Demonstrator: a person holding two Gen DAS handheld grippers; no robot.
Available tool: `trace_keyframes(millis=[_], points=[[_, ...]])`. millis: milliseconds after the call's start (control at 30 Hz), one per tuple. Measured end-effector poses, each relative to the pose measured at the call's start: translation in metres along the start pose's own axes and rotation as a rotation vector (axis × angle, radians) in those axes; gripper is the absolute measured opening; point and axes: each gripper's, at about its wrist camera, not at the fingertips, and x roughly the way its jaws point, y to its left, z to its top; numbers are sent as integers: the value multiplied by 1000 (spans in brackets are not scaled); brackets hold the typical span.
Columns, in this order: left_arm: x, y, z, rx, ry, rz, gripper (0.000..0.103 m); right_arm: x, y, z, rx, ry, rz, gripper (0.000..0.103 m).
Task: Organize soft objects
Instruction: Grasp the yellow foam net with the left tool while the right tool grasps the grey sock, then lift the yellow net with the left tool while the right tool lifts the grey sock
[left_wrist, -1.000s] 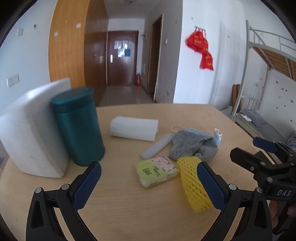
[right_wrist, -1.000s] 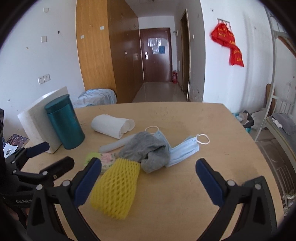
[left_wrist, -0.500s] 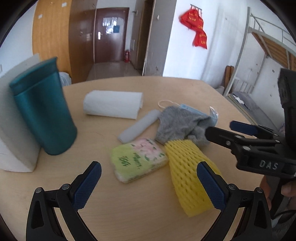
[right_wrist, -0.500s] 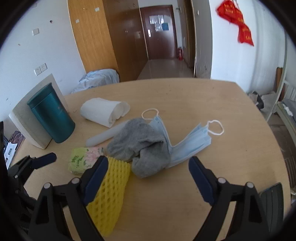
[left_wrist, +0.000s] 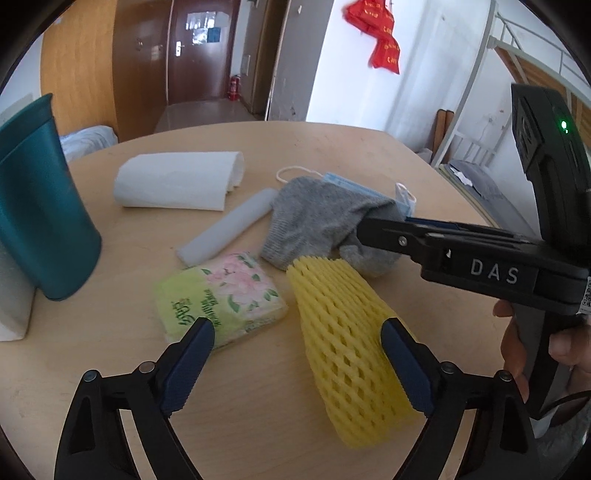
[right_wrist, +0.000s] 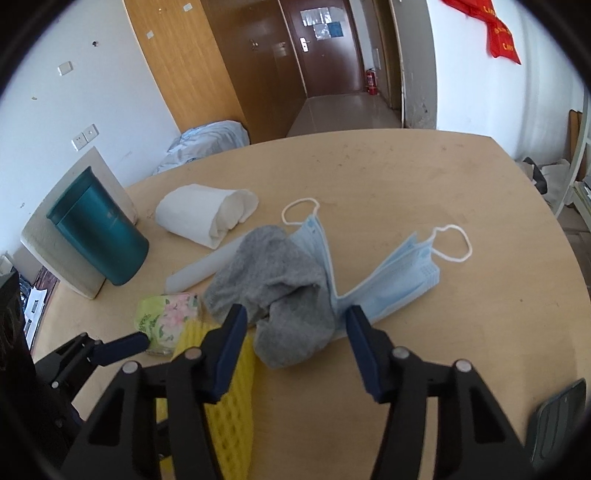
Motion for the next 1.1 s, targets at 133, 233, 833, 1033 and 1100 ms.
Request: trace_keyframes(millis=[133,233,833,1033,1100], points=[[0,-2,-1,-2,4,-14,84,4,3,2,-12,12,24,33],[0,-2,-3,0,8,-31,73,3,2,2,-8,9,40,24],[-14,7,-13,-13,-11,-117,10,-11,5,-2,13,-36,80,10],[-23,10,-15,-8,-31,-107,9,-19,3,-7,24,-55,72,9],[-25,11,-15,-2,-35,-96,9,-20,3,-8,24,-57,82,9]])
